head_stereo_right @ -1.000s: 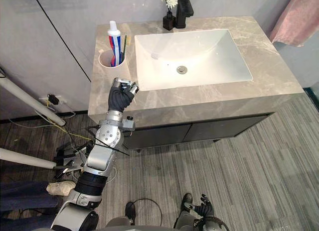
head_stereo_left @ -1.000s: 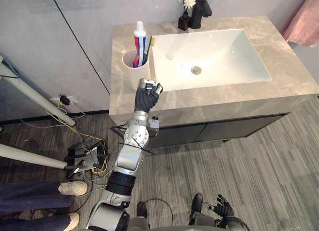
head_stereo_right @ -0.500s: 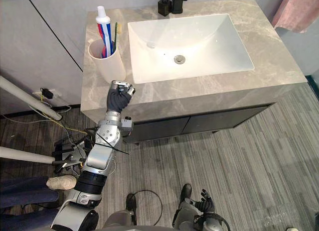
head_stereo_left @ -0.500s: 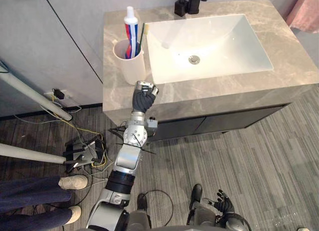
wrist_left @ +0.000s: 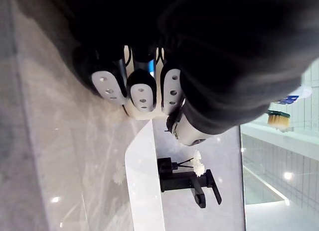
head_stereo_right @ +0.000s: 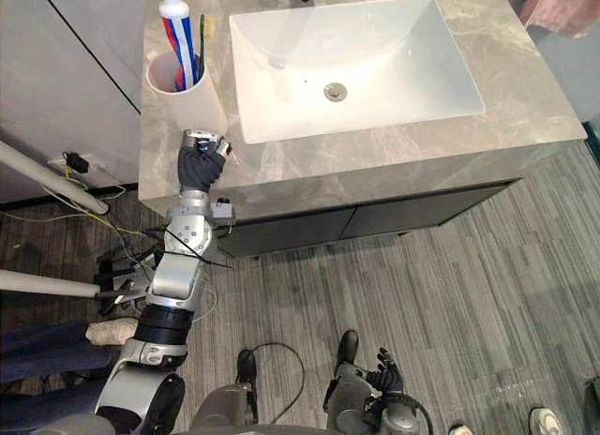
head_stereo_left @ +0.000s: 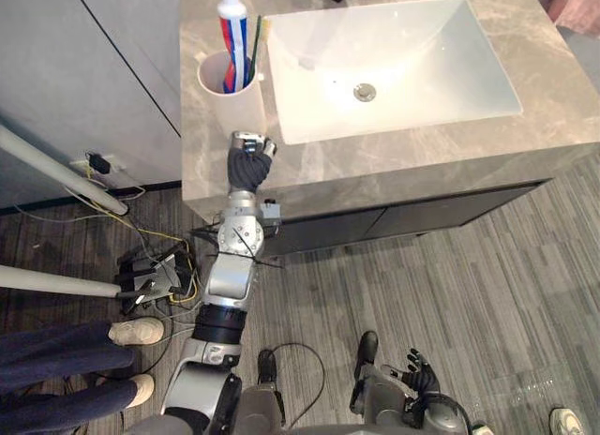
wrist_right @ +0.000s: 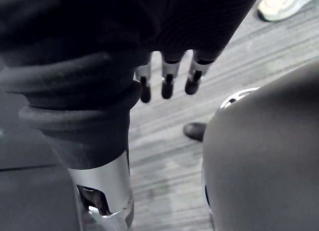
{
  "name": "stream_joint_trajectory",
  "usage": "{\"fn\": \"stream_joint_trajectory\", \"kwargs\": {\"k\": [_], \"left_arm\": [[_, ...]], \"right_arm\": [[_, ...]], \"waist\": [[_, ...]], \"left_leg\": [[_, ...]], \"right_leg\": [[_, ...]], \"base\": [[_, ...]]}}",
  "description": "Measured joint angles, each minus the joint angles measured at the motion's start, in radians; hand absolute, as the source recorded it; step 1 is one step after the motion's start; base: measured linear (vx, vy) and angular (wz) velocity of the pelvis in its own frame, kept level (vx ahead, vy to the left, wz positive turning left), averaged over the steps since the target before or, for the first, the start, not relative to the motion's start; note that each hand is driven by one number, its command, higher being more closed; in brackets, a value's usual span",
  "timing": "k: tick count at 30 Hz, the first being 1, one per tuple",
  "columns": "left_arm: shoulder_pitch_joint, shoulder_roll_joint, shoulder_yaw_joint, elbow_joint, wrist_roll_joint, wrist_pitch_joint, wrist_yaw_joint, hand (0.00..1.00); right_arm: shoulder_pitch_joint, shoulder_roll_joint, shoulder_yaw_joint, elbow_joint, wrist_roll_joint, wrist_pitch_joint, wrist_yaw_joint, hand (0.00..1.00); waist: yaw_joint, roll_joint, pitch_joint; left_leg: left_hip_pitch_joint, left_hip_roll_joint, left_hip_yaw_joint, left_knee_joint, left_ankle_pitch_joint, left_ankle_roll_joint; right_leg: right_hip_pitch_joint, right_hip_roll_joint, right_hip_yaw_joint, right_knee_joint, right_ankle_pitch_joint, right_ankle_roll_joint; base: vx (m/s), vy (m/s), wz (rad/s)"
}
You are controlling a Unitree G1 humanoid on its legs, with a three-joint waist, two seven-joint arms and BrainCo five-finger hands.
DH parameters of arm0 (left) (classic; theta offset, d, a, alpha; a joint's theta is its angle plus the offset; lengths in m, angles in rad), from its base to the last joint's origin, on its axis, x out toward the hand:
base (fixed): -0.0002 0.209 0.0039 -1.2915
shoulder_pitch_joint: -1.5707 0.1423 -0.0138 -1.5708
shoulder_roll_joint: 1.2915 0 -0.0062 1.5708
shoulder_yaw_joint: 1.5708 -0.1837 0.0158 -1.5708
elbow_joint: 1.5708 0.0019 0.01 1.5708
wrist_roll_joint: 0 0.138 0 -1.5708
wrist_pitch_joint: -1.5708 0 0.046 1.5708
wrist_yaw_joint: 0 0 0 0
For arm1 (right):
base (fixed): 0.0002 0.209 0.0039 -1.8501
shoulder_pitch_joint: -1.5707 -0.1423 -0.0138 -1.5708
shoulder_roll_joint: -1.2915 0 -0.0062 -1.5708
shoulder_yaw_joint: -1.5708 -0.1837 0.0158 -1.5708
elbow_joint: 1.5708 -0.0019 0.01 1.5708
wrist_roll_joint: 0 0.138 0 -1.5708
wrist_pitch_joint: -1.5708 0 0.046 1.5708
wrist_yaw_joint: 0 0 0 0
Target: Organize washtable
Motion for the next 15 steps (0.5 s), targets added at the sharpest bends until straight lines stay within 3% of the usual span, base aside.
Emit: {"fn": "stream_joint_trajectory", "kwargs": {"k": [15], "left_arm": [[-0.126,0.080,0.040,0.070,0.059,-0.001,0.038,1.00]], "right_arm": [[-0.022,-0.010,0.036,-0.012,0.017,-0.006,0.002,0.00]], "waist": [[-0.014,-0.015,0.055]], "left_leg": [[-0.020,0.000,0.009,0.018,0.000,0.000]], "right_leg": [[-0.027,0.001,0.022,0.007,0.005,-0.006]], "base": [[-0.01,0.000,-0.03]]}}
